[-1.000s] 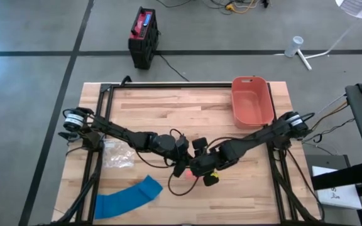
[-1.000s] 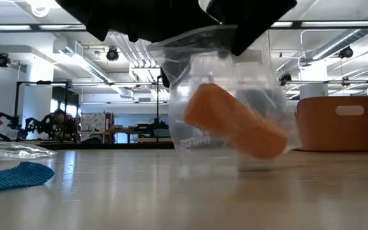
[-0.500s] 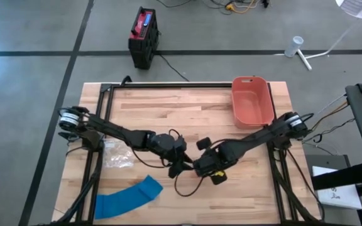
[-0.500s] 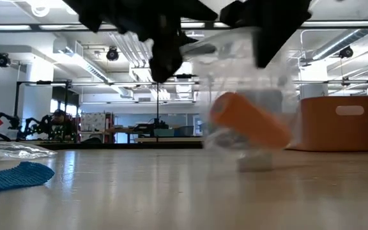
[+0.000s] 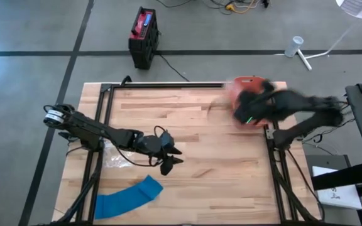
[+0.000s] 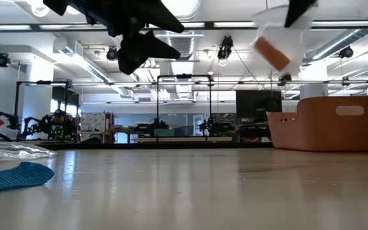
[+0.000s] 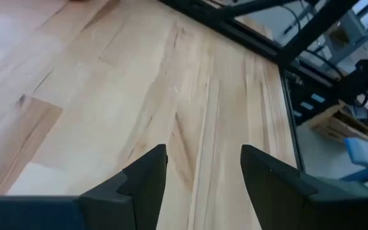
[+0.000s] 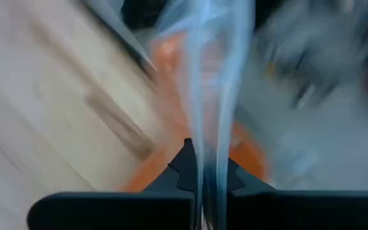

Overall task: Roll bandage
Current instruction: Put the transparent zip bag with orange bandage into the orange bin

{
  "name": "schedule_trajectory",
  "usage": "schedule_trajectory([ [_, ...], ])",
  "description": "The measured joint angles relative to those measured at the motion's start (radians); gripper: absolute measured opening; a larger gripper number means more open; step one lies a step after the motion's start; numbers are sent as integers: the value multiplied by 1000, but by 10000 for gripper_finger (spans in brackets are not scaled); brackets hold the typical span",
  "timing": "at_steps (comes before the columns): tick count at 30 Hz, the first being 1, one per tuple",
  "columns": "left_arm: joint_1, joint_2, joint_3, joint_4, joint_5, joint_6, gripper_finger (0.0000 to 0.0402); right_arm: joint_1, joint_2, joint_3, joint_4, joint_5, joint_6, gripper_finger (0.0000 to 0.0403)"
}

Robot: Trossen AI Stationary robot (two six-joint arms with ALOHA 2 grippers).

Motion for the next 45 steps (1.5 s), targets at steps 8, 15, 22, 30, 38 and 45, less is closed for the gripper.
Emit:
schedule_trajectory([
  [8, 0, 0, -2, 10, 0, 16, 192, -209, -224, -97, 434, -644, -182, 0],
  [15, 0, 0, -4, 15, 0, 15, 192, -276, -264, -90, 173, -382, -79, 0],
  [22, -1, 0, -11, 14, 0, 0, 192, -288, -254, -121, 11, -386, 99, 0],
  [30, -1, 0, -13, 15, -8, -1, 192, -228, -205, -145, 516, -852, -221, 0],
  [38, -15, 0, -14, 14, -8, -8, 192, -255, -191, -146, 148, -393, -71, 0],
  [45, -27, 0, -20, 28, -14, -12, 192, -259, -198, -206, 8, -164, 31, 0],
])
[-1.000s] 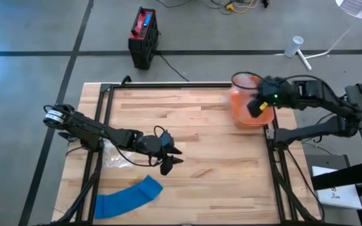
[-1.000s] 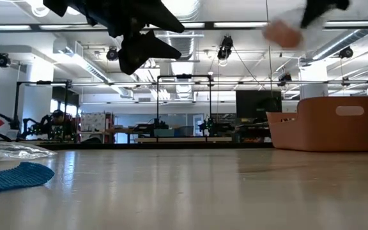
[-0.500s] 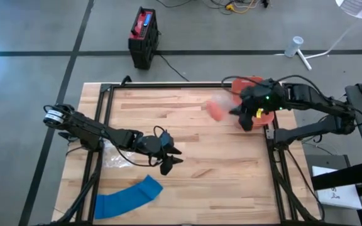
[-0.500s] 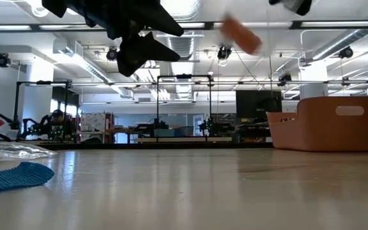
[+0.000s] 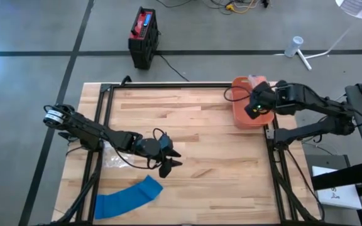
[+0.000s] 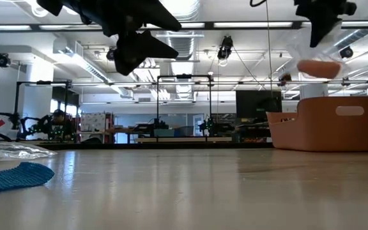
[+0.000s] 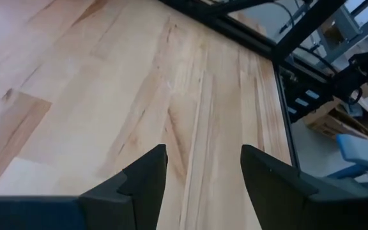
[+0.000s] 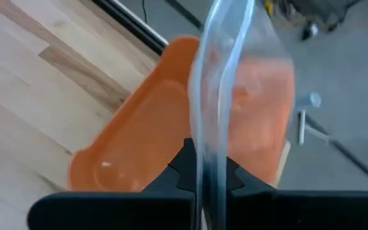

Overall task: Roll bandage
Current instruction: Put the transparent zip bag with orange bandage into the orange bin

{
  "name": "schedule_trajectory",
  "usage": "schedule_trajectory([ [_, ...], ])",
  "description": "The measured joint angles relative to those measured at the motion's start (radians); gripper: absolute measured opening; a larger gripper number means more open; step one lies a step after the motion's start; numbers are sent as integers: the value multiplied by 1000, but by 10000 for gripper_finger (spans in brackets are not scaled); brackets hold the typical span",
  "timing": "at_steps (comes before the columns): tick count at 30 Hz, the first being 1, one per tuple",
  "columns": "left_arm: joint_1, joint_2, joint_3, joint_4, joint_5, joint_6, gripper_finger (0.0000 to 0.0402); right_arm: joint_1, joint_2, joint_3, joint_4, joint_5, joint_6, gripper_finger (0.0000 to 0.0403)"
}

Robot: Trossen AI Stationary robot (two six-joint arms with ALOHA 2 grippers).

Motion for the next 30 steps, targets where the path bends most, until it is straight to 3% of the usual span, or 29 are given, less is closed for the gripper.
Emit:
schedule_trajectory([
  [7, 0, 0, -1, 24, -3, 10, 192, -43, 0, -134, 162, 35, -154, 0],
  [13, 0, 0, -1, 24, -3, 11, 192, -158, 5, -247, 169, 151, -158, 0],
  [21, 1, 0, -8, 24, -3, 37, 192, -238, 23, -359, 349, 134, -271, 2],
  [30, 1, 0, -8, 26, -3, 37, 192, -256, 114, -364, 379, 169, -417, 72],
])
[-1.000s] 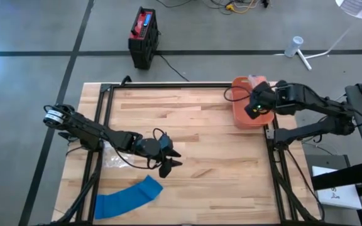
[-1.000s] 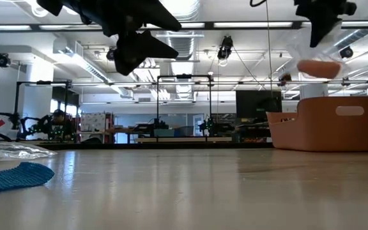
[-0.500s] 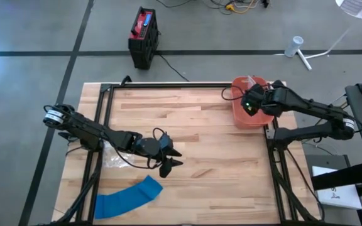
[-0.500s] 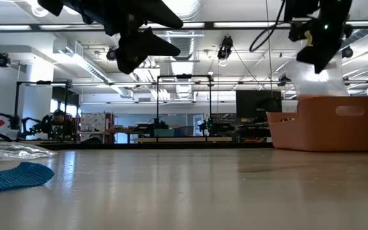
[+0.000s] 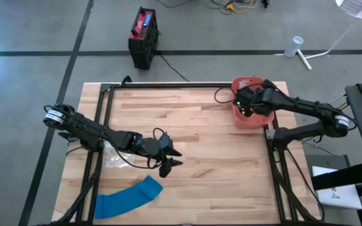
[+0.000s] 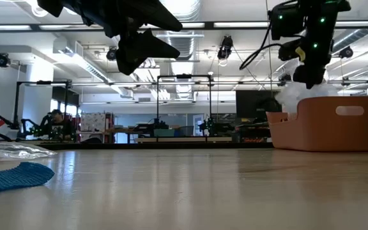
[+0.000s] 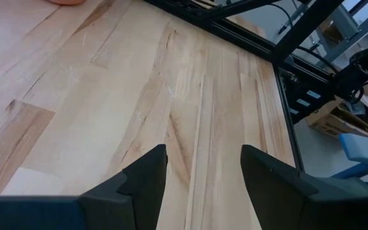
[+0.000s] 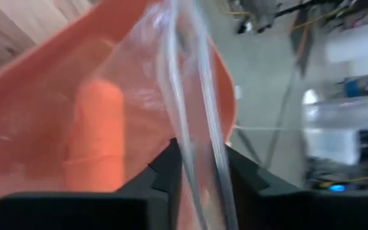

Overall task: Roll bandage
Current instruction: Put the transparent zip bag with orange bandage into the orange bin

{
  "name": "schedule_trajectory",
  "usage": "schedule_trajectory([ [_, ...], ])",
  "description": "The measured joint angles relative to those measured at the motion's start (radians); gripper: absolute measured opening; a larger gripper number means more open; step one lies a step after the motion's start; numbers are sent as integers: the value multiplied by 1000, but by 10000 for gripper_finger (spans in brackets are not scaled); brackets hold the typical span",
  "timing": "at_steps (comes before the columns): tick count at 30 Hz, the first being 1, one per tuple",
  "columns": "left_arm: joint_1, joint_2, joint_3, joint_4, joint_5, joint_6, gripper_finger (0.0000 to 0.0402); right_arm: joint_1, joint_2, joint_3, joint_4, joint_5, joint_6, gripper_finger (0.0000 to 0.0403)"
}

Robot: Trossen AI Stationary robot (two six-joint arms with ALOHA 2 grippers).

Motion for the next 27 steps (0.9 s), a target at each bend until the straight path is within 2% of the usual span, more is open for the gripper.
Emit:
schedule_trajectory([
  [7, 0, 0, 0, 0, 0, 0, 192, -5, 66, -1, 130, 40, -192, 159],
  [11, 0, 0, 0, 0, 0, 0, 192, -39, 98, -1, 199, 99, -315, 200],
  [14, 0, 0, 0, -1, 0, 0, 192, -69, 110, 18, 176, 84, -295, 222],
  [16, -1, 0, 0, -2, 1, 0, 192, -86, 106, 50, 114, -30, -205, 232],
  [22, -1, 0, -13, -5, 0, -11, 192, -137, 69, 154, 57, -496, 77, 240],
  [24, -1, 0, -15, -9, 0, -22, 192, -138, 57, 161, 75, -592, 117, 240],
  [27, -1, 0, -15, -4, 0, -30, 192, -122, 60, 152, 61, -633, 145, 240],
])
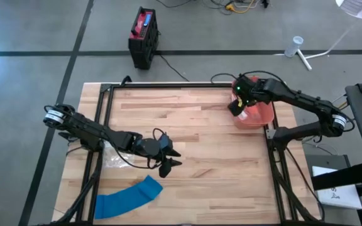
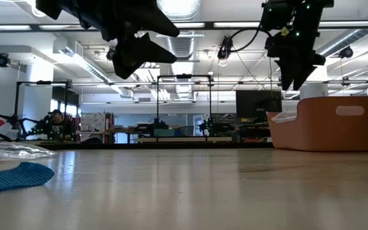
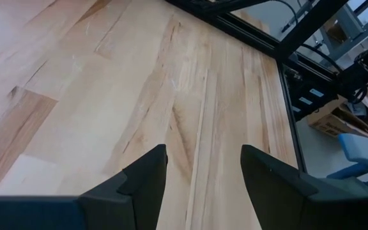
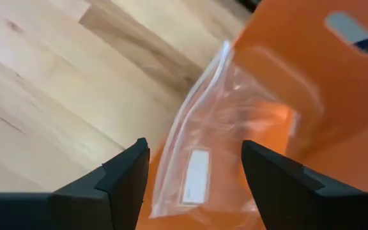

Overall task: Roll bandage
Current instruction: Put the transparent zip bag with orange bandage into the orange bin

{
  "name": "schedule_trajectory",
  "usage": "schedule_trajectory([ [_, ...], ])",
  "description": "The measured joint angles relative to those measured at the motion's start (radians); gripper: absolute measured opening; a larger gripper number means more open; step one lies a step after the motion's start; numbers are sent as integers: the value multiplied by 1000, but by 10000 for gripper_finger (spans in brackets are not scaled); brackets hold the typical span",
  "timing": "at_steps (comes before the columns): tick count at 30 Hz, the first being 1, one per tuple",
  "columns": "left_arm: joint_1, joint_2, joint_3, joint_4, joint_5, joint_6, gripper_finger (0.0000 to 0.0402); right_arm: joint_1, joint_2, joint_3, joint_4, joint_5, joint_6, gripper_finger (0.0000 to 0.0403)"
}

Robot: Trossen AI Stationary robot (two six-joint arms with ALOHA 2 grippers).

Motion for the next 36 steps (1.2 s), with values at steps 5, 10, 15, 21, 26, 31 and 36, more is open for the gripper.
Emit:
schedule_trajectory([
  [5, -1, 0, 0, 3, 1, -4, 192, 17, 31, -54, 9, -4, 48, 238],
  [10, -1, 0, 0, 5, 1, -3, 192, 16, 98, -77, 39, 12, 58, 233],
  [15, -1, 0, 0, 5, 2, 0, 192, 16, 166, -73, 71, 28, 21, 219],
  [21, -1, 0, -1, 5, 2, 3, 192, 11, 232, -71, 69, 162, -11, 179],
  [26, -1, 0, -1, 5, 2, 3, 192, 8, 258, -71, 68, 168, -98, 103],
  [31, -1, 0, -2, 5, 2, 3, 192, 9, 237, -62, 43, 189, -255, 10],
  [36, -2, 0, -2, 5, 2, 3, 192, 12, 193, 1, -46, 378, -466, 5],
])
